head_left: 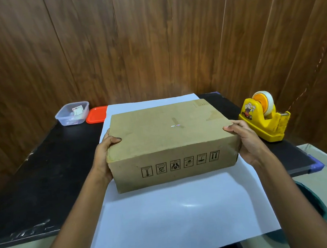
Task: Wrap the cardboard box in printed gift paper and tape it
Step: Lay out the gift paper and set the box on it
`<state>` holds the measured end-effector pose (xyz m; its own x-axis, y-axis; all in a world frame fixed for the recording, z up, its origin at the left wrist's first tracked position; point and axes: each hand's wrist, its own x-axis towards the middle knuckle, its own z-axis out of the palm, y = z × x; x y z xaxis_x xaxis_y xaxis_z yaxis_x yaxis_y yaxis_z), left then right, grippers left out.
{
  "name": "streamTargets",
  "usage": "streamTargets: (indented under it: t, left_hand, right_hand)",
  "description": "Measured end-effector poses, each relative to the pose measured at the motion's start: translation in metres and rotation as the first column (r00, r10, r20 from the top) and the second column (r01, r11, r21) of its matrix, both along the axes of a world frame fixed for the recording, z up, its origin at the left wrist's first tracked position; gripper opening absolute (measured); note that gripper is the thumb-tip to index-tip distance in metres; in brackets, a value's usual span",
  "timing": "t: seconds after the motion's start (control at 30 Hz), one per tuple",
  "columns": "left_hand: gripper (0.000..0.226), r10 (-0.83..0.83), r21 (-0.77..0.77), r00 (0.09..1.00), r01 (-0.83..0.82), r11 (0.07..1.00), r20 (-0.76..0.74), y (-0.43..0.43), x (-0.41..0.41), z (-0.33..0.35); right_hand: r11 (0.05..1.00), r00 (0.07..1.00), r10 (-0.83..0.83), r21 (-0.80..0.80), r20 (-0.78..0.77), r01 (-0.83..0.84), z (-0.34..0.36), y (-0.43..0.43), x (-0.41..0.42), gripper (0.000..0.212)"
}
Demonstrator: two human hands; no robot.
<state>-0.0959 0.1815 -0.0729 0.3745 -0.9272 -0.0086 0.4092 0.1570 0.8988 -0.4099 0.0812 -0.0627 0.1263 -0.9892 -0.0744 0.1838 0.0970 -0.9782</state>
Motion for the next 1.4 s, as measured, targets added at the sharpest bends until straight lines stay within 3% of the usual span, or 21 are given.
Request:
streamTargets:
  t: [0.53, 0.77, 1.13, 1.27, 1.4]
  left_hand:
    - [0.037, -0.007, 0.034, 1.0, 0.008, 0.999, -0.017, -0.001, 0.006, -0.001]
    - [0.039, 0.006, -0.03, 1.0, -0.006, 1.0, -0.004, -0.006, 0.006, 0.009]
    - [0.033, 0.019, 0.056, 1.0, -0.019, 0.998, 0.004, -0.008, 0.013, -0.003]
    - [0.037, 0.011, 0.06, 0.992, -0.019, 0.998, 0.122, -0.004, 0.015, 0.003]
    - [0.052, 0.118, 0.06, 0.931, -0.148, 0.987, 0.346, -0.003, 0.031, 0.013]
  right_hand:
    - [0.997, 0.997, 0.072, 0.019, -0.008, -0.072, -0.006, 0.002, -0.002, 0.035]
    - [0.999, 0.999, 0.038, -0.036, 0.029, -0.037, 0.002, -0.003, -0.002, 0.032]
    - [0.996, 0.996, 0.085, 0.009, -0.021, -0.085, -0.006, -0.008, 0.002, 0.035]
    - [0.997, 0.994, 0.061, -0.039, -0.092, -0.065, -0.005, -0.007, 0.001, 0.038]
    - [0.977, 0.95, -0.072, -0.213, -0.303, 0.006, -0.001, -0.007, 0.003, 0.035]
